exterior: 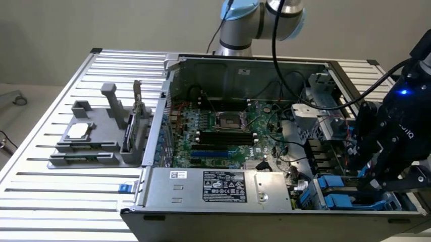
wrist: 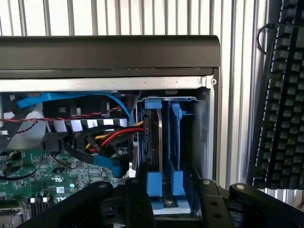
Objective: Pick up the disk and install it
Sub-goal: 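Insert the first disk wire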
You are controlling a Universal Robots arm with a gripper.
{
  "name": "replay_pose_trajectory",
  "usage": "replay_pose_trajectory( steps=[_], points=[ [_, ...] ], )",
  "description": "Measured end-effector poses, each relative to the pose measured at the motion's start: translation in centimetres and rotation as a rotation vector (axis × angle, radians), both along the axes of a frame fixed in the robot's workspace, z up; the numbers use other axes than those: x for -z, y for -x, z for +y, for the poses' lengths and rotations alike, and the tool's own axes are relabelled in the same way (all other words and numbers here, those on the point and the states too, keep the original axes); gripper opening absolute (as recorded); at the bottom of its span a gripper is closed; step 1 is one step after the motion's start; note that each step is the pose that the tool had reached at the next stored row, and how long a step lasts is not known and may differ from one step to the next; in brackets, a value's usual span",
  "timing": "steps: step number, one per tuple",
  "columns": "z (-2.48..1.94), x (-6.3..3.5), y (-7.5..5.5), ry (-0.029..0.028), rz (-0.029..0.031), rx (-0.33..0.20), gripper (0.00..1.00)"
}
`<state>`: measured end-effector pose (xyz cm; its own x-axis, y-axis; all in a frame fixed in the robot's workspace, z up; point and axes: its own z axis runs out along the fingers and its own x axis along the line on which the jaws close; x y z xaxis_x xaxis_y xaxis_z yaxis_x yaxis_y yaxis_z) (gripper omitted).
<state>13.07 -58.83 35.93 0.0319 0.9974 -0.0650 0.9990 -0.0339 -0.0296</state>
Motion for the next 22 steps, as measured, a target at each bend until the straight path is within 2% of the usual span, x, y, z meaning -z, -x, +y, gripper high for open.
replay_pose_trajectory(
  steps=[3, 9, 11, 17, 20, 22],
  points=[
    [0.06, -0.13, 0.7, -0.0003, 0.0015, 0.000, 0.43],
    [0.68, -0.94, 1.5, -0.0002, 0.0015, 0.001, 0.43],
    [1.09, -1.27, 1.6, 0.0007, 0.0015, 0.001, 0.43],
    [3.73, -1.62, 1.7, 0.0112, 0.0014, 0.001, 0.43],
    [5.09, -1.72, 1.7, 0.0234, 0.0014, 0.001, 0.43],
    [5.83, -1.90, 1.7, 0.0344, 0.0015, 0.001, 0.40]
  ],
)
